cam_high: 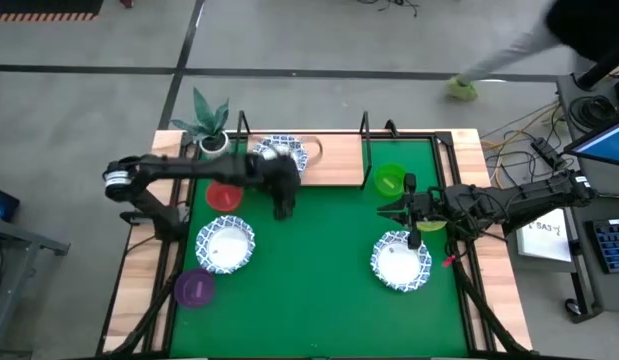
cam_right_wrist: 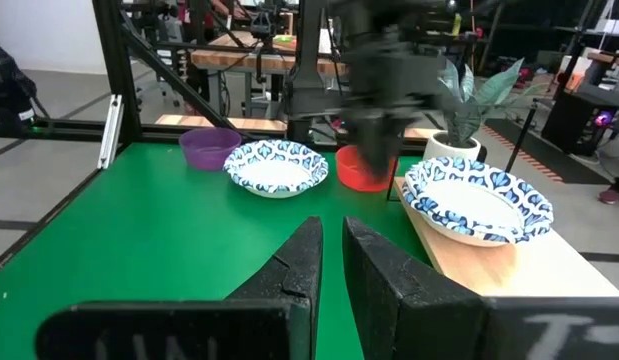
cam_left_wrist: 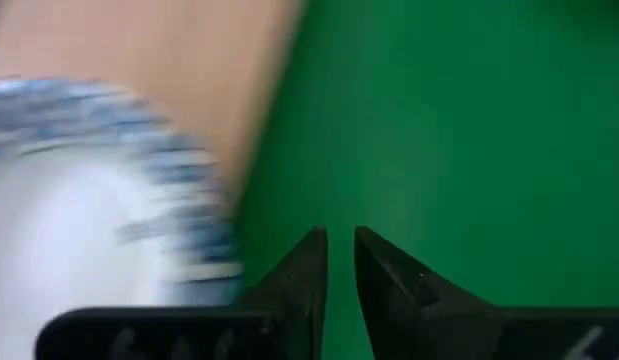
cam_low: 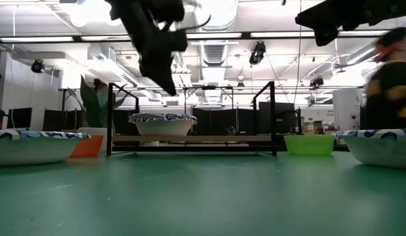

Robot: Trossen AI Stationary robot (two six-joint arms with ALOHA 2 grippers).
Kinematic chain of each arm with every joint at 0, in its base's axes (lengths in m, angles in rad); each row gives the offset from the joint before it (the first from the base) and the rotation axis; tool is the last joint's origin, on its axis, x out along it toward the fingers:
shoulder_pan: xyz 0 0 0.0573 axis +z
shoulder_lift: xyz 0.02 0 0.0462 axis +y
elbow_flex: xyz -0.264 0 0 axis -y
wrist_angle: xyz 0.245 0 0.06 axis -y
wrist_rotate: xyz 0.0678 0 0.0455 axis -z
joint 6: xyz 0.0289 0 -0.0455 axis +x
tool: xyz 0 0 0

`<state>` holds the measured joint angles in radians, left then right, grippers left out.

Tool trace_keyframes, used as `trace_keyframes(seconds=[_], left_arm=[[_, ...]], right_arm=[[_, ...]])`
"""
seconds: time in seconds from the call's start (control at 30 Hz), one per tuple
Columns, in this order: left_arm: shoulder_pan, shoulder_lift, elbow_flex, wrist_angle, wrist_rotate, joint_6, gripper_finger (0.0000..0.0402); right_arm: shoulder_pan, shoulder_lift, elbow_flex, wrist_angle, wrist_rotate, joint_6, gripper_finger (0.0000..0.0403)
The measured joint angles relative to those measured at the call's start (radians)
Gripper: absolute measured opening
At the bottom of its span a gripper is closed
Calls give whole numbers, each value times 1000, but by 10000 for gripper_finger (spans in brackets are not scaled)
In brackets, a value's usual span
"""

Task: Place and stack bowls onto a shelf
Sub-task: Stack the white patterned bowl on top of the white patterned bowl on the shelf, then put the green bowl on the shelf

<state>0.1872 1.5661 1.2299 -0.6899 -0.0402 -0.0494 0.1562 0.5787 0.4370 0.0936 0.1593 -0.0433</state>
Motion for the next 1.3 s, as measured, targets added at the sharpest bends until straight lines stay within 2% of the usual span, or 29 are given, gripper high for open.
trace_keyframes(seconds=[0.17, 0.3, 0.4, 0.57, 0.7, 0.9, 1.07, 1.3], left_arm=[[-169, 34, -33, -5, -2, 13, 37], [-193, 72, -67, 14, -53, -38, 37], [-178, 95, -91, 16, -90, -76, 37], [-121, 110, -94, 20, -224, -64, 37], [-54, 113, -93, 34, -237, -59, 37], [46, 117, -93, 65, -313, -27, 37], [106, 118, -91, 108, -313, -44, 37], [36, 105, -84, 135, -161, -103, 37]], right_arm=[[0, 0, 0, 18, 0, 7, 34], [0, 0, 0, 20, 0, 24, 34], [0, 0, 0, 20, 0, 30, 34], [0, 0, 0, 20, 0, 31, 34], [0, 0, 0, 20, 0, 32, 34], [0, 0, 0, 20, 0, 24, 34], [0, 0, 0, 20, 0, 24, 34], [0, 0, 0, 16, -1, 25, 34]])
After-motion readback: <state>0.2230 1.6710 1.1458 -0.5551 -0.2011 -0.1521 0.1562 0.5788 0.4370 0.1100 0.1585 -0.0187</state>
